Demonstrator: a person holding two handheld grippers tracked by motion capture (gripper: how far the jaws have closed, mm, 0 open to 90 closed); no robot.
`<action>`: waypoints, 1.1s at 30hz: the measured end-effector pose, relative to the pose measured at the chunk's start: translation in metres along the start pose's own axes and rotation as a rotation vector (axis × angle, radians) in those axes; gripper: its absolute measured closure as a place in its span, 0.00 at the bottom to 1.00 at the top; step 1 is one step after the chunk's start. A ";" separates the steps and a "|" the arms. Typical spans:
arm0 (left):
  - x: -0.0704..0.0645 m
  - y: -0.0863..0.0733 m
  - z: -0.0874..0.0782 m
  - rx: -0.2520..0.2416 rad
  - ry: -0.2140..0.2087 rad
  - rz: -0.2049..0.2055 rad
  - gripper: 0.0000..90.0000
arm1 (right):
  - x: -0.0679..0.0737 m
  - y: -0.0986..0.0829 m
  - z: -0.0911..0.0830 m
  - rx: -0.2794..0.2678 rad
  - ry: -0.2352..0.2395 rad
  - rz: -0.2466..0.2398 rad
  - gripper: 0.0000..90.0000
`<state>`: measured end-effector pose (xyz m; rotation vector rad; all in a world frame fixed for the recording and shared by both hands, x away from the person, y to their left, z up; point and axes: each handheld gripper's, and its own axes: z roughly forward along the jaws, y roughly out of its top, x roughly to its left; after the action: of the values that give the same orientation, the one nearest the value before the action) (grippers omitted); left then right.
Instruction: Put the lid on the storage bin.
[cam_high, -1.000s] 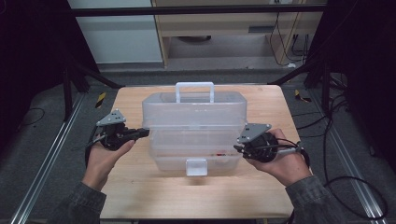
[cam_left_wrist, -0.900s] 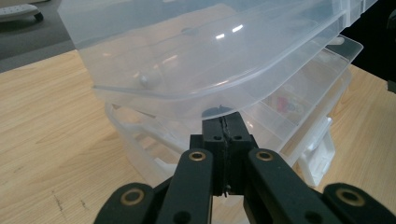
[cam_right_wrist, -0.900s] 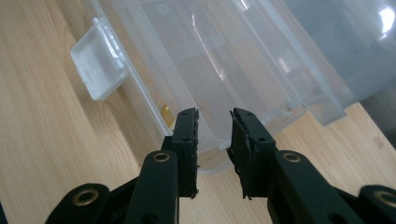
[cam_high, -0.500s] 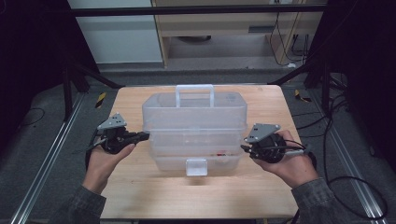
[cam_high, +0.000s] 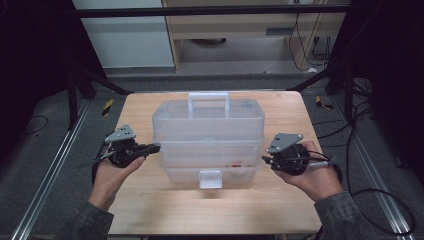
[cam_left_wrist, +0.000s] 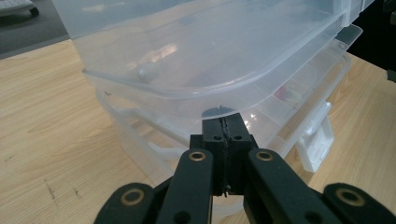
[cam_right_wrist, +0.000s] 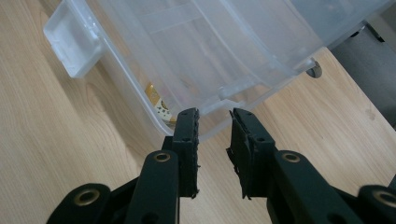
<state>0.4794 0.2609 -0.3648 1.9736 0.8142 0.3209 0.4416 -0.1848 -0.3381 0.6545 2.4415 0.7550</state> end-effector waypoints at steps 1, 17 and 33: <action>0.000 -0.001 0.000 0.001 0.000 -0.002 1.00 | 0.000 0.000 0.000 0.000 0.000 0.003 0.80; -0.002 -0.008 -0.002 0.006 -0.003 -0.003 1.00 | -0.003 -0.007 0.002 0.010 -0.002 0.022 0.79; -0.001 -0.022 -0.006 -0.001 0.000 -0.025 1.00 | -0.006 -0.012 -0.001 0.019 -0.004 0.033 0.79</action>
<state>0.4667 0.2715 -0.3805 1.9605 0.8381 0.3070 0.4424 -0.1970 -0.3432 0.7044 2.4427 0.7443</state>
